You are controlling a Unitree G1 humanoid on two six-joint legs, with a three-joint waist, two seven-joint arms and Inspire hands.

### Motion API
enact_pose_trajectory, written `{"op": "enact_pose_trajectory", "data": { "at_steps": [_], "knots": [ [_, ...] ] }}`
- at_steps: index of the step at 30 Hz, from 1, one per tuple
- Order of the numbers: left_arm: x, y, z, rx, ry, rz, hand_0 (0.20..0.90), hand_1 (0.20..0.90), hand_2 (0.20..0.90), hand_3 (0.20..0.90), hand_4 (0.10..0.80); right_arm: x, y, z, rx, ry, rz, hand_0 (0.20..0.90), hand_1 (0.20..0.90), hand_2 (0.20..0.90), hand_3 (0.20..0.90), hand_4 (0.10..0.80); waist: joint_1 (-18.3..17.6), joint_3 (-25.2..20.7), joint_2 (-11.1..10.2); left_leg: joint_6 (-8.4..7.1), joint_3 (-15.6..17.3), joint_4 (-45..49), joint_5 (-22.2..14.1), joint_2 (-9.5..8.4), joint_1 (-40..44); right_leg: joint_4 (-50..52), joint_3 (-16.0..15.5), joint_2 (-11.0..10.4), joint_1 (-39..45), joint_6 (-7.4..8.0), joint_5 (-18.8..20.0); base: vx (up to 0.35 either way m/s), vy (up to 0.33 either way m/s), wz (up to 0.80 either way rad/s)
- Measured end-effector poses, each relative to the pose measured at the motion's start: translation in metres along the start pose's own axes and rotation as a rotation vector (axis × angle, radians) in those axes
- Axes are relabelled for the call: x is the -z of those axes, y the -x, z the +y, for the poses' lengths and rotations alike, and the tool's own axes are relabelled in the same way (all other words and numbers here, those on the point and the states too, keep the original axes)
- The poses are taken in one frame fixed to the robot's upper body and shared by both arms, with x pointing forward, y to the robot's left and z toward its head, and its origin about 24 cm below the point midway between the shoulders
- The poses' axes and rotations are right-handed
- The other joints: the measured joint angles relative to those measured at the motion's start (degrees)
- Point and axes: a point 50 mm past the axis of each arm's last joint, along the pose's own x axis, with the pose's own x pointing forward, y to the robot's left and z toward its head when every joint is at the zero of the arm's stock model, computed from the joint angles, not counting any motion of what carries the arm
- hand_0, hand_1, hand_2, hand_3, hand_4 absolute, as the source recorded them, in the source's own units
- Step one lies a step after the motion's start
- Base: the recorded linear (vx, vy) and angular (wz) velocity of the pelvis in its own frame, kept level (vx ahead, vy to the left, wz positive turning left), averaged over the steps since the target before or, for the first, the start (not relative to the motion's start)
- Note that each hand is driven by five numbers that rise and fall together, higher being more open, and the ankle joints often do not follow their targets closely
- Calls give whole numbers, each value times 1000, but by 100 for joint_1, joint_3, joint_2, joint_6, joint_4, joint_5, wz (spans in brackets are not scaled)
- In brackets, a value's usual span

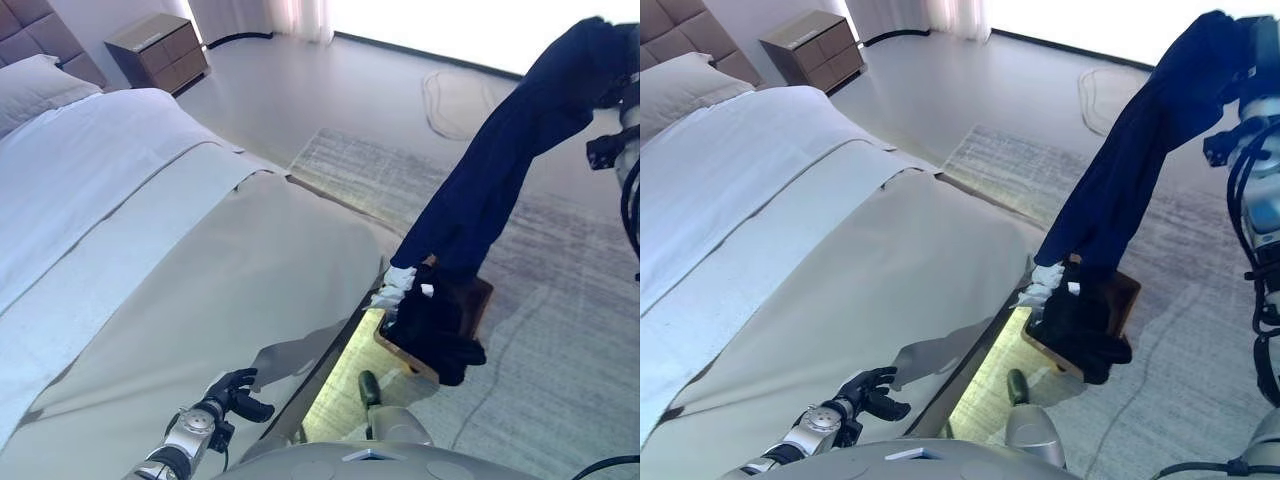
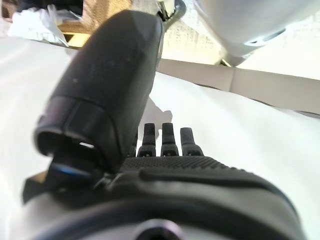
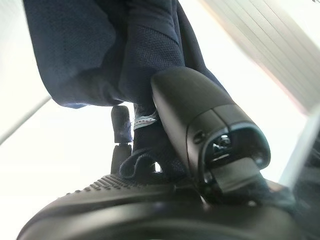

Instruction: Pick up the clothes from the bed and place them into the basket

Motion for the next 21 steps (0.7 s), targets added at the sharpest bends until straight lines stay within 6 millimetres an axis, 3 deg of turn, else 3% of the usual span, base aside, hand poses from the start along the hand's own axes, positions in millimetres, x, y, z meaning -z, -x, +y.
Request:
{"op": "enact_pose_trajectory", "data": {
  "at_steps": [5, 10, 13, 21],
  "knots": [
    [-28, -5, -8, 7, 35, -105, 900, 900, 900, 900, 800, 13, 5, 18, -37, 41, 36, 300, 300, 300, 200, 100, -47, 490, 399, 21, -2, 106, 19, -72, -306, 58, 46, -81, -305, -4, 35, -150, 22, -3],
    [-58, -7, -6, 7, 54, -223, 900, 900, 900, 900, 800, 32, 20, 41, -16, 77, 59, 300, 300, 300, 200, 100, -99, 976, 626, 27, -2, 108, 30, -58, -423, 45, 41, -82, -426, 15, 66, -65, -14, -4],
    [-62, -7, -7, 7, 54, -245, 900, 900, 900, 900, 800, 27, 25, 41, 58, 62, 5, 300, 300, 300, 200, 100, -151, 1136, 722, 58, -51, 61, 69, -61, -422, 33, 49, -76, -440, -40, 111, -14, -13, -5],
    [-59, -8, -3, -6, 71, -226, 900, 900, 900, 900, 800, -21, 30, 4, 360, -34, -246, 300, 300, 300, 200, 100, -153, 1216, 746, 21, -132, -61, 153, 18, -321, 27, 19, 5, -385, -55, 119, 6, -20, 0]
  ]
}}
